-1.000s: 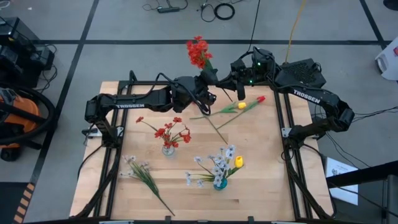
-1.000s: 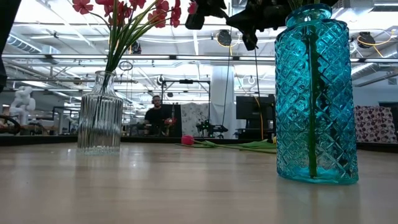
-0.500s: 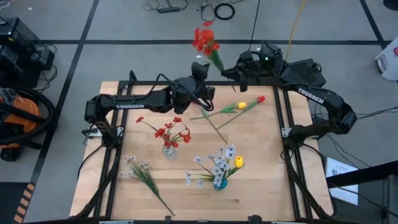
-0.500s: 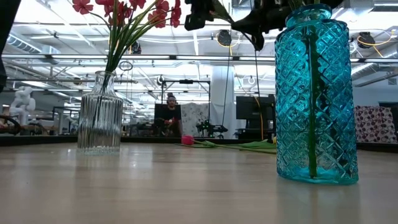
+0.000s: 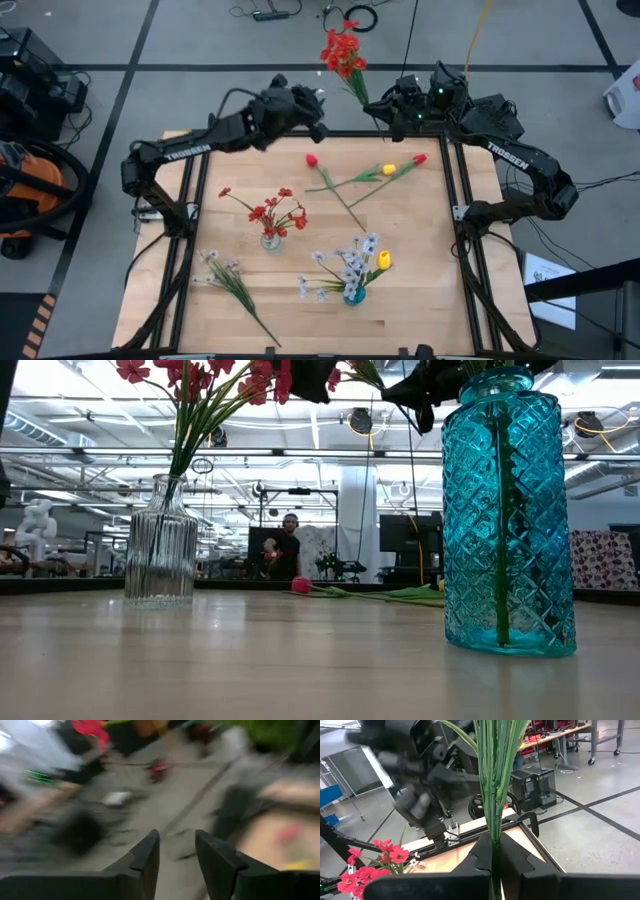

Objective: Sort flowers into vase by color
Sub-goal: Put the orange flowers into the transparent vase

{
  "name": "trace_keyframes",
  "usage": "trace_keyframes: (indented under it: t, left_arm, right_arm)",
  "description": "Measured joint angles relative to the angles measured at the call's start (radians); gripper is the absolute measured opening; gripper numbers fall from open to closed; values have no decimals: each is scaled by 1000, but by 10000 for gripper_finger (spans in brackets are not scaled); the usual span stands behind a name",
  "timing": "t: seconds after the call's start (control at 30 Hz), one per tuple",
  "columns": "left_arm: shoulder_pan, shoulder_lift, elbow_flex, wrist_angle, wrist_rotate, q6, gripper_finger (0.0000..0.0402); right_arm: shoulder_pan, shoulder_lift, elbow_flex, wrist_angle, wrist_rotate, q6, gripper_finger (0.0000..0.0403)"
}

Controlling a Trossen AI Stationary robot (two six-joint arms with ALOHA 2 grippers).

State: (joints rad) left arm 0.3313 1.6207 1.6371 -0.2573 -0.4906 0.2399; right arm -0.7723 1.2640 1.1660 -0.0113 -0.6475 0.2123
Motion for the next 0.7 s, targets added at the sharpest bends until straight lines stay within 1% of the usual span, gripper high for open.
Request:
trace_keyframes:
  t: [0.1, 0.17, 0.2, 0.27, 0.4, 0.5, 0.7]
  left_arm:
    - [62, -2, 0, 44, 323, -187, 113]
    - [87, 2, 0, 88, 511, -275, 103]
    - [91, 11, 0, 121, 582, -298, 100]
    - [91, 20, 0, 147, 663, -314, 95]
    - [66, 26, -1, 187, 674, -310, 94]
    - [52, 29, 0, 200, 674, -313, 93]
    - [32, 31, 0, 202, 673, -312, 93]
  right_arm:
    - [3, 0, 0, 0, 0, 0, 4]
    - [18, 0, 0, 0, -1, -16, 4]
    - [28, 0, 0, 0, -1, -27, 4]
    - [49, 0, 0, 9, -2, -42, 4]
    - [86, 0, 0, 72, -3, -42, 4]
    - [107, 1, 0, 93, 40, -43, 4]
    - [113, 1, 0, 106, 48, -68, 4]
